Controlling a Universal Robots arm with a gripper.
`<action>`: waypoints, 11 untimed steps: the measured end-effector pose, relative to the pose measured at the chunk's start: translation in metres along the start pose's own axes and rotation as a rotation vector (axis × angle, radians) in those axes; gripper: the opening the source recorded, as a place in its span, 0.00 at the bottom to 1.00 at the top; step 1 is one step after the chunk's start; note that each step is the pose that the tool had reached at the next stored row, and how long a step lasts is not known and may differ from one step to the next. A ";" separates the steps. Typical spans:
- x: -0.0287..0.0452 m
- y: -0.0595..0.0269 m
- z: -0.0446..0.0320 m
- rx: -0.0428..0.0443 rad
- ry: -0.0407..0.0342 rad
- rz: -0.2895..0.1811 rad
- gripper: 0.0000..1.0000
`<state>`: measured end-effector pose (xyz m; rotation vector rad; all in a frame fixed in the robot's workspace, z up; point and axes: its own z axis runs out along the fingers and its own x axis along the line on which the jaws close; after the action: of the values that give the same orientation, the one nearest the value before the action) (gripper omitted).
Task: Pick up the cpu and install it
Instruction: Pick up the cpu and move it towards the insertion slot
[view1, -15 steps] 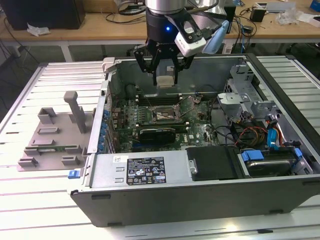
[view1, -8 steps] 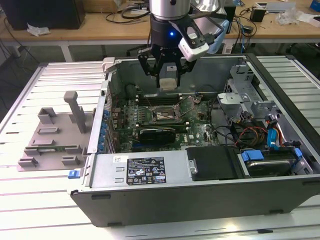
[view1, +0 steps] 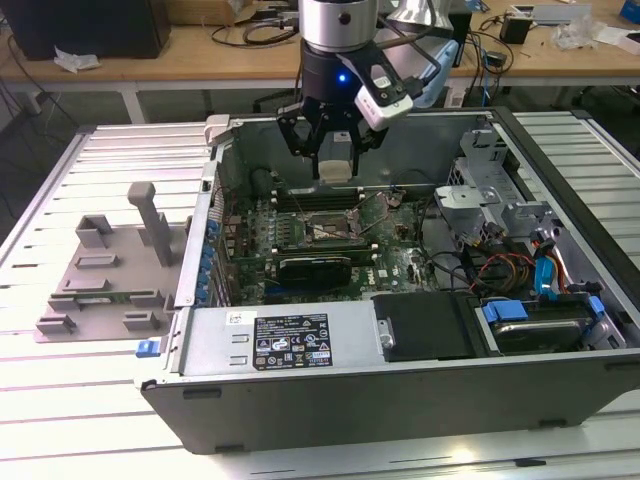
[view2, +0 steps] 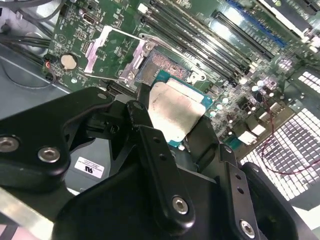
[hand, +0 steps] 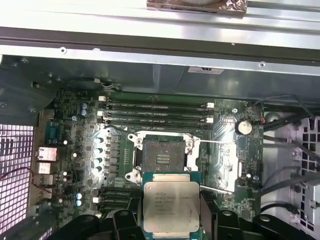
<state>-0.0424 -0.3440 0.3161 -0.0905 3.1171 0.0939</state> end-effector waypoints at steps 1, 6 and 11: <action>0.0000 0.0006 0.0015 -0.0005 0.0000 -0.001 0.55; 0.0000 0.0035 0.0099 -0.0027 0.0005 -0.008 0.55; 0.0000 0.0063 0.0197 -0.0093 0.0001 -0.011 0.55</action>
<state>-0.0424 -0.3365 0.2968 -0.1071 3.1162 0.1082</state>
